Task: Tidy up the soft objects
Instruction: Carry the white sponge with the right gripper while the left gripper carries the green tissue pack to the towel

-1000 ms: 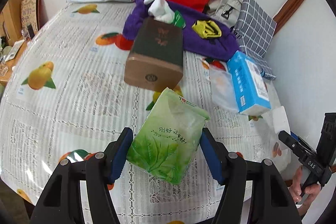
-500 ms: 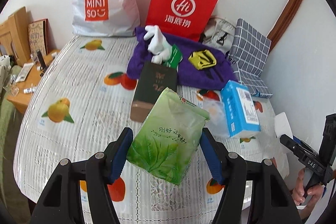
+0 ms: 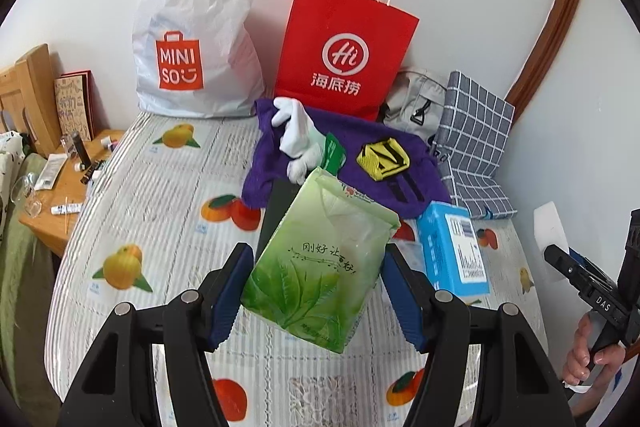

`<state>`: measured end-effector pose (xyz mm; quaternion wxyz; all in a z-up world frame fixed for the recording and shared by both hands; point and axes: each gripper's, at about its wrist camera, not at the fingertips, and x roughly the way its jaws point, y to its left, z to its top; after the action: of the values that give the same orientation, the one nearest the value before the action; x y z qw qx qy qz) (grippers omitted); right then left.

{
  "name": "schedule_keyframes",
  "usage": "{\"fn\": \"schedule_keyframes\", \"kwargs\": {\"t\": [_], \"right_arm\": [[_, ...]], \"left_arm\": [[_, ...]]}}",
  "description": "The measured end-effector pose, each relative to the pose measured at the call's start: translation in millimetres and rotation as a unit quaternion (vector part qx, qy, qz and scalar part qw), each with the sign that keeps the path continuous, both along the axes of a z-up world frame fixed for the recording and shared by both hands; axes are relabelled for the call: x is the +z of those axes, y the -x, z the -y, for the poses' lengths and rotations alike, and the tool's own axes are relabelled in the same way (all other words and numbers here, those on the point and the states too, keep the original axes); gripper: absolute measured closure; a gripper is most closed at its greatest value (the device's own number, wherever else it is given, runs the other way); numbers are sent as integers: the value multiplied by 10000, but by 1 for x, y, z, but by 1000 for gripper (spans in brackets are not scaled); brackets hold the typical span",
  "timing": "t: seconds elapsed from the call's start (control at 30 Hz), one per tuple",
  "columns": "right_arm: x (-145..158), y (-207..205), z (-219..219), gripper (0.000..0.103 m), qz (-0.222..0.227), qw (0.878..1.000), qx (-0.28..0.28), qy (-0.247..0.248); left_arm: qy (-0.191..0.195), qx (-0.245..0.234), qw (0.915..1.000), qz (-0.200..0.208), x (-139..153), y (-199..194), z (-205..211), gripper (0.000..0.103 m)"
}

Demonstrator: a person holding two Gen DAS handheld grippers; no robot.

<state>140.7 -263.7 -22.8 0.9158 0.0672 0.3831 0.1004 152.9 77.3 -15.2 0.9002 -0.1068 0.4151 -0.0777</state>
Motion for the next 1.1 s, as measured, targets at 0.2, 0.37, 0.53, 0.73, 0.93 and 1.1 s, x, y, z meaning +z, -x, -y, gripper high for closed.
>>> {"fn": "schedule_keyframes", "kwargs": {"t": [0.2, 0.37, 0.53, 0.73, 0.93, 1.1], "right_arm": [[7, -21, -3, 31, 54, 10000, 30, 43], [9, -40, -6, 30, 68, 9999, 72, 76], [12, -58, -9, 30, 115, 9998, 137, 104], [13, -82, -13, 30, 201, 9995, 197, 121], [11, -107, -17, 30, 280, 9994, 180, 115], [10, -125, -21, 30, 345, 9991, 217, 119]], "left_arm": [[-72, 28, 10000, 38, 4, -19, -2, 39], [-107, 58, 9999, -16, 3, -36, -2, 39], [-137, 45, 9999, -3, 5, -51, -1, 39], [-175, 72, 9998, -43, 2, -74, -1, 39], [-212, 95, 9997, -96, -4, -94, 0, 39], [-241, 125, 9996, -123, -7, -109, 1, 39]]}}
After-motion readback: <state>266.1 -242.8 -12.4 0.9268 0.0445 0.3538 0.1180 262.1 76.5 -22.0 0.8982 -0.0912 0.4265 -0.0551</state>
